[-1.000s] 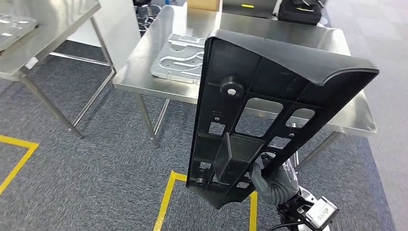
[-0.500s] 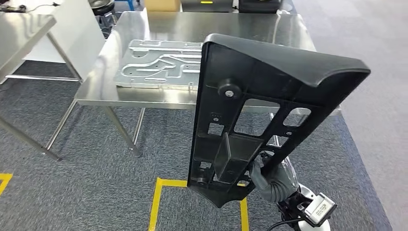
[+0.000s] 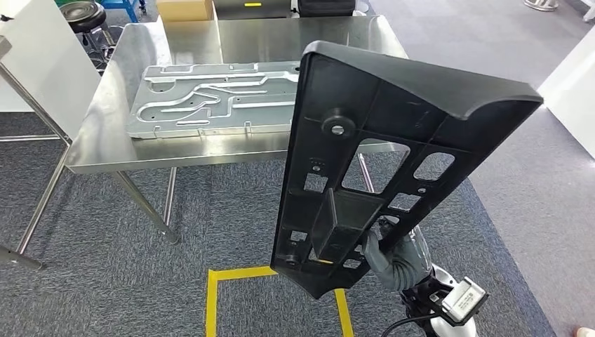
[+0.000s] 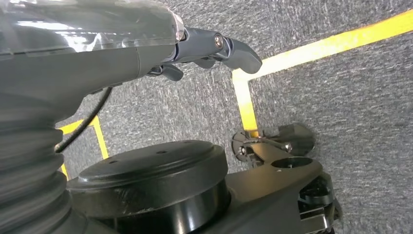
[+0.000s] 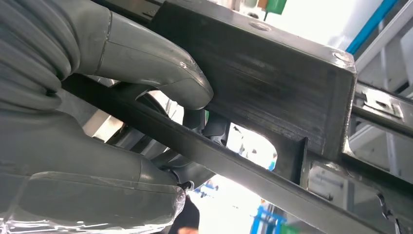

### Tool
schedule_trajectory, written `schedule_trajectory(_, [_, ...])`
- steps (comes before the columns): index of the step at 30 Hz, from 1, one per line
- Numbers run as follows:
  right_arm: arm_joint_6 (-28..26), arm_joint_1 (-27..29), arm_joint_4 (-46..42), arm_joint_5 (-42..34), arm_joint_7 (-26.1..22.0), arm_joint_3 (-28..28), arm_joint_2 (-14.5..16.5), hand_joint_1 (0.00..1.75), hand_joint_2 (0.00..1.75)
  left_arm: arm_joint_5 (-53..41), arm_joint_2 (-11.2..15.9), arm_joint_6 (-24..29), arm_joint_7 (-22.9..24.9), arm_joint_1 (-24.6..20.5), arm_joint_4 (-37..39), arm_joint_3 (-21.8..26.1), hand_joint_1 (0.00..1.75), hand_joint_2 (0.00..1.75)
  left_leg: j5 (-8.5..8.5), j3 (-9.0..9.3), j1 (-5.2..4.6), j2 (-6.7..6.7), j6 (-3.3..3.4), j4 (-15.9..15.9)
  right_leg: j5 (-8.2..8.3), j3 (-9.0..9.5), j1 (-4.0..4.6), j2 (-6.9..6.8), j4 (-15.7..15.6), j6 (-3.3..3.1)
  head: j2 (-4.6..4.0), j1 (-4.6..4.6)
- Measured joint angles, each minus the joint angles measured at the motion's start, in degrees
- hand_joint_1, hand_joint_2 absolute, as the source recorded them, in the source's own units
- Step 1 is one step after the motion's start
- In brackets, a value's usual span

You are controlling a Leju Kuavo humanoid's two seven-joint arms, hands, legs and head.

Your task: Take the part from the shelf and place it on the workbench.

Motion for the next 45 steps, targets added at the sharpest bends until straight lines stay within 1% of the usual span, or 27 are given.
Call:
schedule_trajectory(1, [-0.2,0.0,0.2,0.1,0.0,0.0,0.0,1.75,1.75,0.0,0.0,0.1,0.1,0.0,0.0,0.1,0.00,1.75,-0.03,0.00,-0.02,0.33,-0.02,0.0,0.41,-0.18,-0.11,-0.13,0.5,0.10,0.00,0.00])
schedule_trajectory(2, [-0.2,0.0,0.3,0.1,0.0,0.0,0.0,1.75,1.75,0.1,0.0,0.2,0.1,0.0,0.0,0.1,0.00,1.75,-0.07,0.05,-0.02,0.55,-0.08,0.0,1.86,0.92,-0.19,-0.22,-1.4,0.11,0.00,0.00])
schedule_trajectory(3, [-0.2,-0.1,0.4,0.1,0.0,0.0,0.0,1.75,1.75,0.2,0.0,0.3,0.2,0.0,0.0,0.1,0.00,1.75,-0.15,0.16,-0.02,0.69,-0.19,0.0,3.91,3.12,-0.22,-0.40,-5.4,0.01,0.00,0.00])
schedule_trajectory(5, [-0.3,-0.3,0.6,0.2,0.0,0.0,-0.1,1.75,1.75,0.4,0.0,0.4,0.3,-0.1,0.0,0.2,0.00,1.75,-0.35,0.32,-0.18,0.85,-0.59,0.1,6.51,7.31,0.00,-1.05,-13.3,-0.59,0.00,0.00])
schedule_trajectory(7, [-0.6,-0.5,0.7,0.2,0.0,0.0,-0.1,1.75,1.75,0.5,0.0,0.4,0.5,-0.1,0.0,0.3,0.00,1.75,-0.49,0.32,-0.36,0.96,-1.16,0.2,6.74,8.55,0.38,-1.28,-15.9,-1.28,0.00,0.00])
schedule_trajectory(9, [-1.0,-0.6,0.7,0.3,0.0,0.0,-0.1,1.75,1.75,0.5,0.0,0.3,0.6,-0.1,0.0,0.4,0.00,1.75,-0.65,0.37,-0.34,1.06,-1.81,0.2,6.86,8.51,0.40,-0.97,-16.0,-1.87,0.00,0.00])
schedule_trajectory(11, [-1.2,-0.6,0.7,0.5,0.1,0.0,-0.2,1.75,1.75,0.5,0.0,0.2,0.6,-0.1,0.0,0.4,0.00,1.75,-2.20,-0.32,-0.25,0.75,-2.39,2.2,7.03,8.78,0.10,-0.79,-16.5,-2.55,0.00,0.00])
schedule_trajectory(14, [-1.3,-0.6,0.7,0.6,0.2,0.0,-0.2,1.75,1.75,0.6,0.1,-0.1,0.3,-0.2,0.0,0.4,0.00,1.75,-7.46,-5.32,-0.12,0.00,-2.91,13.1,7.08,8.86,0.01,-0.55,-16.6,-3.09,0.00,0.00])
schedule_trajectory(15, [-1.3,-0.6,0.7,0.7,0.2,0.0,-0.2,1.75,1.75,0.6,0.1,-0.2,0.3,-0.2,0.0,0.5,0.00,1.75,-8.28,-6.91,-0.10,-0.09,-3.01,16.2,7.04,8.86,0.05,-0.44,-16.6,-3.14,0.00,0.00])
schedule_trajectory(16, [-1.3,-0.6,0.7,0.7,0.2,0.0,-0.2,1.75,1.75,0.7,0.1,-0.3,0.2,-0.3,0.0,0.5,0.00,1.75,-7.93,-7.60,-0.09,-0.13,-3.04,17.3,6.99,8.89,0.08,-0.29,-16.5,-3.15,0.00,0.00])
schedule_trajectory(17, [-1.3,-0.6,0.8,0.7,0.2,0.0,-0.2,1.75,1.75,0.7,0.2,-0.3,0.2,-0.3,0.0,0.5,0.00,1.75,-6.43,-7.13,-0.08,-0.14,-3.01,16.0,6.93,8.97,0.09,-0.12,-16.4,-3.13,0.00,0.00])
schedule_trajectory(19, [-1.3,-0.7,0.9,0.7,0.2,0.1,-0.2,1.75,1.75,0.8,0.2,-0.4,0.2,-0.3,0.0,0.5,0.00,1.75,-2.10,-3.86,-0.03,-0.23,-2.73,8.3,6.72,9.14,0.10,0.26,-16.2,-2.90,0.00,0.00])
schedule_trajectory(21, [-1.3,-0.9,1.0,0.7,0.2,0.1,-0.2,1.75,1.75,0.8,0.2,-0.4,0.2,-0.2,0.0,0.5,0.00,1.75,0.00,-1.29,-0.11,-0.46,-2.29,2.2,6.57,8.98,0.27,0.58,-15.9,-2.39,0.00,0.00])
schedule_trajectory(24, [-1.3,-1.3,1.2,0.6,0.2,0.1,-0.2,1.75,1.75,0.9,0.2,-0.3,0.2,-0.2,0.0,0.5,0.00,1.75,0.21,-0.95,-0.28,-0.62,-1.33,0.9,6.70,8.62,0.34,0.69,-15.8,-1.37,0.00,0.00])
schedule_trajectory(26, [-1.3,-1.4,1.3,0.4,0.2,0.1,-0.2,1.75,1.75,0.8,0.2,-0.2,0.3,-0.2,0.0,0.6,0.00,1.75,0.53,-0.89,-0.14,-0.54,-0.59,0.5,5.68,8.08,0.24,0.46,-14.5,-0.79,0.00,0.00])
schedule_trajectory(27, [-1.3,-1.4,1.3,0.4,0.2,0.1,-0.3,1.75,1.75,0.8,0.2,-0.2,0.3,-0.2,0.0,0.6,0.00,1.75,0.65,-0.86,-0.03,-0.46,-0.29,0.3,4.33,7.09,0.21,0.32,-12.3,-0.58,0.00,0.00])
schedule_trajectory(29, [-1.4,-1.4,1.4,0.3,0.2,0.1,-0.3,1.75,1.75,0.7,0.2,-0.3,0.5,-0.2,0.0,0.6,0.00,1.75,0.64,-0.95,-0.12,-0.30,0.00,0.3,0.72,3.55,0.16,0.09,-4.9,-0.25,0.00,0.00])
schedule_trajectory(30, [-1.6,-1.2,1.4,0.3,0.2,0.1,-0.3,1.75,1.75,0.6,0.2,-0.4,0.5,-0.1,0.0,0.6,0.00,1.75,0.62,-0.97,-0.20,-0.24,0.08,0.3,-0.43,1.80,0.13,0.05,-1.4,-0.16,0.00,0.00])
schedule_trajectory(31, [-1.8,-1.0,1.5,0.2,0.2,0.1,-0.4,1.75,1.75,0.6,0.2,-0.5,0.6,-0.1,0.0,0.6,0.00,1.75,0.58,-0.97,-0.27,-0.21,0.10,0.4,-0.56,0.80,0.13,0.01,0.4,-0.15,0.00,0.00])
schedule_trajectory(32, [-2.0,-0.8,1.5,0.2,0.2,0.1,-0.4,1.75,1.75,0.5,0.2,-0.5,0.6,0.0,0.0,0.6,0.00,1.75,0.54,-0.91,-0.31,-0.20,0.10,0.4,0.43,0.90,0.15,-0.03,0.0,-0.24,0.00,0.00])
schedule_trajectory(33, [-2.1,-0.6,1.5,0.2,0.2,0.1,-0.4,1.75,1.75,0.5,0.1,-0.5,0.6,0.0,0.0,0.6,0.00,1.75,0.47,-0.79,-0.34,-0.20,0.06,0.4,2.32,2.21,0.17,-0.09,-2.8,-0.41,0.00,0.00])
schedule_trajectory(34, [-2.2,-0.6,1.5,0.1,0.2,0.1,-0.4,1.75,1.75,0.5,0.1,-0.5,0.6,0.0,0.0,0.6,0.00,1.75,0.36,-0.63,-0.36,-0.20,-0.04,0.4,4.46,4.27,0.23,-0.21,-7.0,-0.67,0.00,0.00])
schedule_trajectory(36, [-2.3,-0.5,1.4,0.1,0.1,0.1,-0.4,1.75,1.75,0.4,0.1,-0.6,0.6,-0.1,0.0,0.6,0.00,1.75,0.06,-0.45,-0.59,-0.18,-0.48,0.5,6.70,7.66,0.57,-0.49,-13.9,-1.31,0.00,0.00])
schedule_trajectory(38, [-2.4,-0.2,1.3,0.0,0.1,0.0,-0.4,1.75,1.75,0.3,0.1,-0.7,0.6,-0.1,0.0,0.6,0.00,1.75,-0.19,-0.38,-0.70,-0.10,-1.09,0.5,6.52,8.46,0.95,-0.54,-15.8,-1.92,0.00,0.00])
schedule_trajectory(41, [-2.7,0.3,1.0,0.0,0.1,-0.1,-0.5,1.75,1.75,0.0,0.2,-0.7,0.6,-0.2,0.0,0.5,0.00,1.75,-1.10,0.04,-0.77,-0.02,-2.05,0.8,6.48,9.17,0.57,-0.32,-16.5,-2.83,0.00,-0.02])
schedule_trajectory(43, [-3.0,0.5,0.7,0.0,0.0,-0.1,-0.5,1.75,1.75,0.0,0.2,-0.7,0.5,-0.2,0.0,0.5,0.00,1.75,-3.79,-2.02,-0.69,-0.11,-2.50,5.9,6.36,9.88,0.34,-0.30,-16.9,-3.34,0.00,-0.04])
schedule_trajectory(45, [-3.0,0.8,0.6,-0.1,0.0,-0.1,-0.5,1.75,1.75,0.0,0.2,-0.7,0.4,-0.3,0.0,0.5,0.00,1.75,-7.00,-6.47,-0.54,-0.18,-2.71,14.3,6.02,10.16,0.46,-0.25,-16.8,-3.62,0.00,-0.05])
